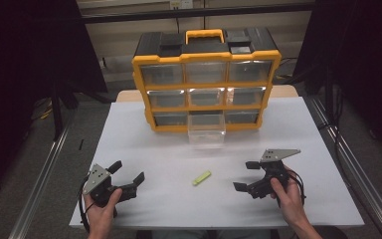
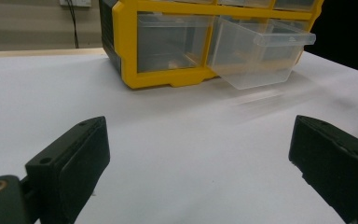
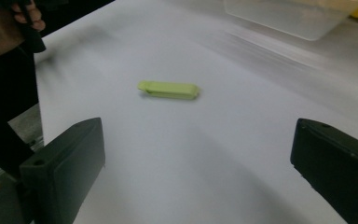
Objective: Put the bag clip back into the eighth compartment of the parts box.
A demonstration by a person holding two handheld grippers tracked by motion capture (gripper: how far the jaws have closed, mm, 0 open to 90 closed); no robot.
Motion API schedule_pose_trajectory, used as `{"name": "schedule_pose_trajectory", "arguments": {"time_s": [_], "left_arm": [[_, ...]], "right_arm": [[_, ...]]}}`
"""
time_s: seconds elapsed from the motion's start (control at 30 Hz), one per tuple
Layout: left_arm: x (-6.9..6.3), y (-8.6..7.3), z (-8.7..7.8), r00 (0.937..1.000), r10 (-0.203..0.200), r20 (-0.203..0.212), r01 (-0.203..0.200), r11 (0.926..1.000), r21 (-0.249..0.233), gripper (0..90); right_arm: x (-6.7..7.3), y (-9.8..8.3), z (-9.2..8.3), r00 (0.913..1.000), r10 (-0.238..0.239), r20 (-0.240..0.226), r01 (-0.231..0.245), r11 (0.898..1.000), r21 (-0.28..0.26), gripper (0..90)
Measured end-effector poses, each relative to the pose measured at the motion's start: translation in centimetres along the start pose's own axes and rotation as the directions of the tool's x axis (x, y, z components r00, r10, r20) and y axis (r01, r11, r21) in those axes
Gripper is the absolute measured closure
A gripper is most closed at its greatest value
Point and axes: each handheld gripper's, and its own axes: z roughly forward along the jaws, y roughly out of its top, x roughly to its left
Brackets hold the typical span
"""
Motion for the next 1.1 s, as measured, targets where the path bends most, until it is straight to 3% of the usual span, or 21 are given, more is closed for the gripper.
{"name": "schedule_pose_trajectory", "arguments": {"time_s": [0.1, 0.13, 0.2, 0.43, 0.77, 1.1], "left_arm": [[0.0, 0.0, 0.0, 1.0000, 0.000, -0.002, 0.000, 1.0000, 0.002, 5.2], [-0.1, 0.0, 0.1, 0.9997, -0.023, -0.006, 0.023, 0.9997, -0.010, 5.2], [0.1, 0.0, 0.0, 1.0000, -0.003, -0.009, 0.003, 1.0000, -0.005, 5.2], [0.0, 0.0, 0.0, 0.9999, -0.010, -0.003, 0.010, 0.9999, -0.007, 5.2], [0.1, 0.0, -0.1, 1.0000, 0.002, -0.003, -0.002, 1.0000, 0.003, 5.2], [0.1, 0.0, -0.1, 1.0000, 0.001, 0.000, -0.001, 1.0000, 0.001, 5.2]], "right_arm": [[0.4, 0.3, 0.5, 0.9993, 0.008, -0.036, -0.008, 1.000, -0.005, 2.3], [0.5, 0.4, 0.7, 0.9993, -0.003, -0.038, 0.003, 1.000, -0.007, 2.3], [0.8, 0.7, 1.1, 0.9992, -0.021, -0.034, 0.021, 1.000, 0.002, 2.1], [1.2, 1.1, 2.6, 0.9984, -0.044, -0.034, 0.045, 0.999, 0.029, 2.1], [2.1, 2.2, 4.4, 0.9924, -0.102, -0.068, 0.107, 0.992, 0.064, 2.4], [2.2, 3.3, 5.9, 0.9863, -0.129, -0.104, 0.139, 0.985, 0.103, 2.6]]}}
